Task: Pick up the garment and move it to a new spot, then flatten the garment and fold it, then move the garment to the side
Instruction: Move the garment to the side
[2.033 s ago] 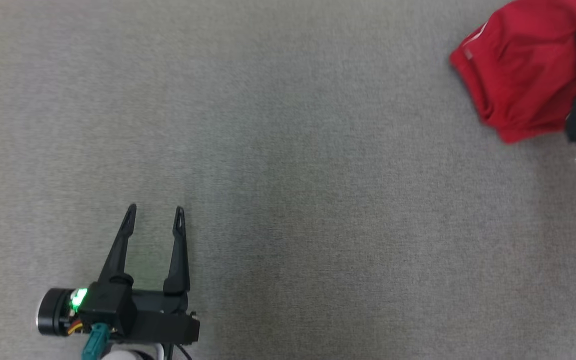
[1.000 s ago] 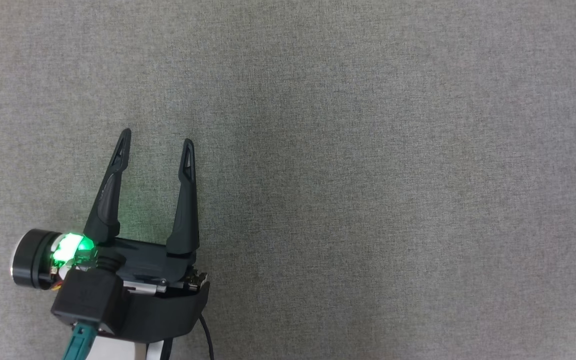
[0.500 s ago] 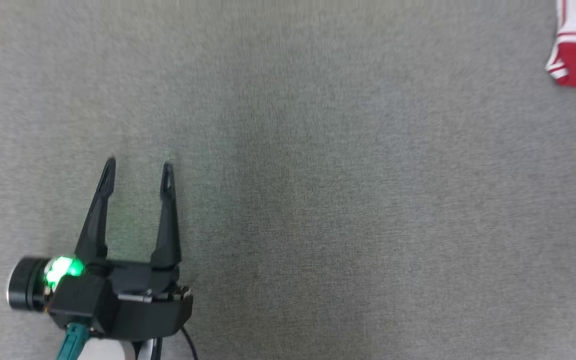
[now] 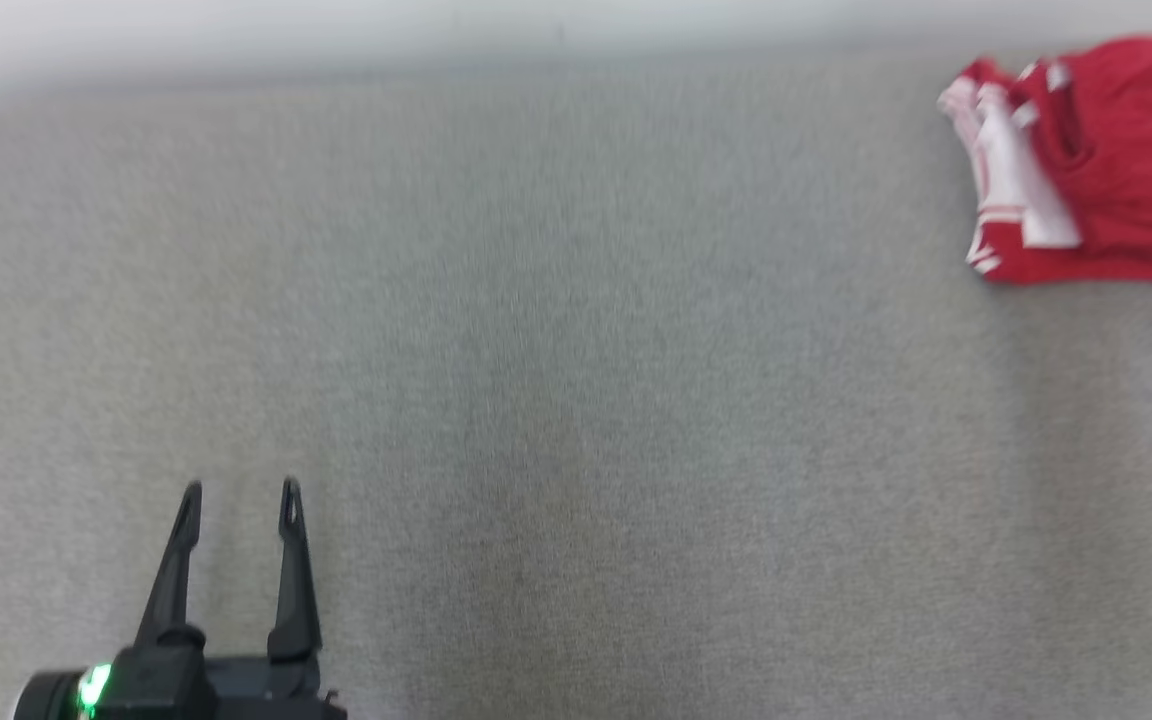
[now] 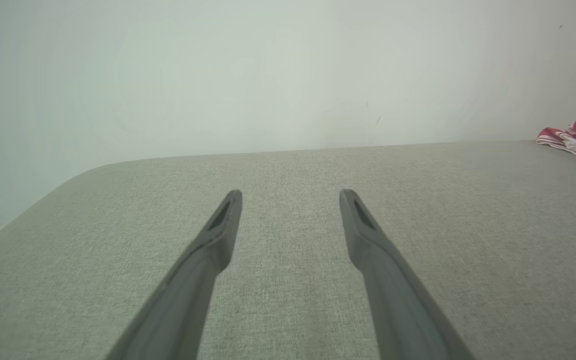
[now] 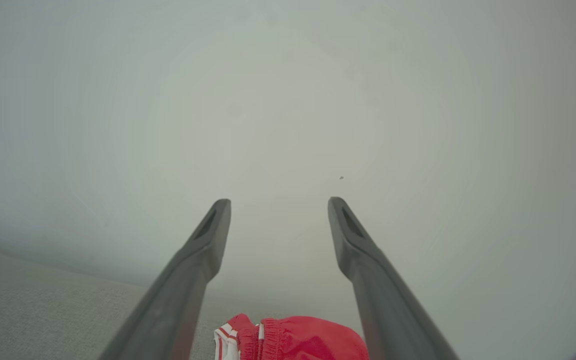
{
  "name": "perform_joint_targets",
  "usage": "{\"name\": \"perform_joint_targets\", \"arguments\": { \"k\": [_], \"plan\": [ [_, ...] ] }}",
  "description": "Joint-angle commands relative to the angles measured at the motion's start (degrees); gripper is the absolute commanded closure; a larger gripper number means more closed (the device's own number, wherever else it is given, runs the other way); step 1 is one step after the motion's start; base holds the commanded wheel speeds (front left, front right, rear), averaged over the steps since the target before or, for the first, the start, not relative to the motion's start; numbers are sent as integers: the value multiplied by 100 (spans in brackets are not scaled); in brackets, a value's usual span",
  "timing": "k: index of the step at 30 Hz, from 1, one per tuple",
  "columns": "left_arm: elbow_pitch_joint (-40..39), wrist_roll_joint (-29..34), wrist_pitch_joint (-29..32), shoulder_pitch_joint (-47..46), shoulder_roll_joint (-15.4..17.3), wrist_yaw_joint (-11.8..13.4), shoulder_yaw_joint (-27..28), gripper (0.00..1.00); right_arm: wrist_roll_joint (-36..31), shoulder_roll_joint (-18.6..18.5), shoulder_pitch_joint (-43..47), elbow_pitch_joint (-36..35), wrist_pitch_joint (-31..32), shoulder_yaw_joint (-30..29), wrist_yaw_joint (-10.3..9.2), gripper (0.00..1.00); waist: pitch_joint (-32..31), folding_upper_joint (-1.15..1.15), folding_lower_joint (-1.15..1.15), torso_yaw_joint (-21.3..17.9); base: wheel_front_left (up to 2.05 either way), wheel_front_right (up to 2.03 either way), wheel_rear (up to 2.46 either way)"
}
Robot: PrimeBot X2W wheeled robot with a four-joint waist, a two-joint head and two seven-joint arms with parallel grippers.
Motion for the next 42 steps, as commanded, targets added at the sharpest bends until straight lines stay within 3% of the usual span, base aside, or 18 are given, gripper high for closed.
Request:
{"name": "perform_joint_targets", "arguments": {
  "k": [1, 13, 22, 32, 42],
  "plan": [
    [41, -31, -15, 128, -3, 25, 44, 0, 26, 129, 342, -187, -17, -159, -18, 0, -640, 1, 2, -5, 0, 0, 0],
    [375, -8, -16, 578, -6, 153, 84, 0, -259, 1166, 2864, -1971, -10, -1653, -18, 0, -1214, 1, 2, 31, 0, 0, 0],
    [579, -121, -15, 640, -7, 159, 105, 0, -402, 2000, 4486, -2937, -10, -2252, -18, 0, -1409, 1, 2, 107, 0, 0, 0],
    [703, -137, -16, 669, -8, 137, 75, 0, -582, 2833, 5593, -3425, -10, -2194, -18, 0, -1532, 1, 2, 114, 0, 0, 0],
    [895, -203, -16, 616, -7, 165, 27, 0, -738, 3137, 6145, -3561, -10, -1873, -18, 0, -1572, 1, 2, 221, 0, 0, 0]
  ]
}}
